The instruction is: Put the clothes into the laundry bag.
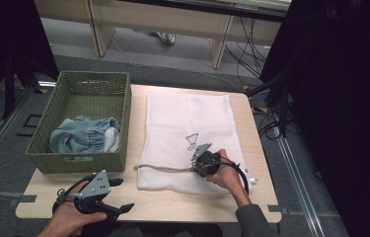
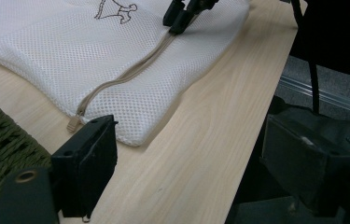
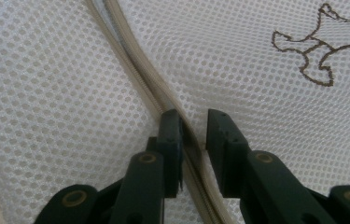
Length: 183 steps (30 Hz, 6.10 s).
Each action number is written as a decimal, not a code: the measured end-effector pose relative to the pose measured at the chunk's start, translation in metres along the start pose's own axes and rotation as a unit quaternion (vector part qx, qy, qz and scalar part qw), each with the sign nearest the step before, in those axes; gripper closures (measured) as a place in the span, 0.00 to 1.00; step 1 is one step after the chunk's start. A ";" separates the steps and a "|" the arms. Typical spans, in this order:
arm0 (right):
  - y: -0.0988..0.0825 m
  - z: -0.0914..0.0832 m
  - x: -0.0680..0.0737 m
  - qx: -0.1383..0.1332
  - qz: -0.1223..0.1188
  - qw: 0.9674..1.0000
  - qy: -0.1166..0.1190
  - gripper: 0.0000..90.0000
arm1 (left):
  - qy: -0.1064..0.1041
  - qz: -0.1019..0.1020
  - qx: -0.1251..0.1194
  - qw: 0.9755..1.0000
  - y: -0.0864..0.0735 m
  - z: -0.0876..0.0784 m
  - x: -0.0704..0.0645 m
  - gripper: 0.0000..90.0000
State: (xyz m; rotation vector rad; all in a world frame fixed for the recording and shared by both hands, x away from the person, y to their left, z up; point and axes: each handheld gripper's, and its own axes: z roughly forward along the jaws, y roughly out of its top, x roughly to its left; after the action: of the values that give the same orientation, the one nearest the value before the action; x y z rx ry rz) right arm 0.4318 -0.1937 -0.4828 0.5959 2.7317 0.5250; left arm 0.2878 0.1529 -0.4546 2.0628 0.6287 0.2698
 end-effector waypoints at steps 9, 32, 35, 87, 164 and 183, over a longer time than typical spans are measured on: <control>0.002 0.004 -0.010 -0.011 -0.001 0.999 0.043 0.93 | -0.003 0.001 -0.002 1.000 0.000 0.001 0.001 0.19; 0.039 -0.062 -0.025 -0.084 0.022 0.996 -0.031 0.98 | 0.063 -0.012 -0.041 0.997 0.027 -0.029 0.034 0.21; 0.041 -0.065 -0.027 -0.087 0.020 0.995 -0.035 0.98 | 0.079 -0.031 -0.039 0.996 0.037 -0.040 0.047 0.20; 0.033 -0.058 -0.030 -0.085 0.028 0.996 -0.022 0.96 | 0.177 -0.132 0.204 0.954 0.046 0.019 0.257 0.29; 0.033 -0.063 -0.033 -0.101 0.035 0.994 -0.037 1.00 | 0.227 0.005 0.188 0.955 0.062 -0.014 0.243 0.77; 0.036 -0.076 -0.034 -0.117 0.046 0.991 -0.053 1.00 | 0.155 0.019 0.070 0.985 0.140 -0.084 0.171 0.78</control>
State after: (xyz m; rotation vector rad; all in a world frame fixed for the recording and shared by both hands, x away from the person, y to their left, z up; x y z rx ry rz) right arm 0.4462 -0.2001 -0.3933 0.6711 2.5049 0.7982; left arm 0.4422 0.2438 -0.3012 2.1887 0.8155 0.5924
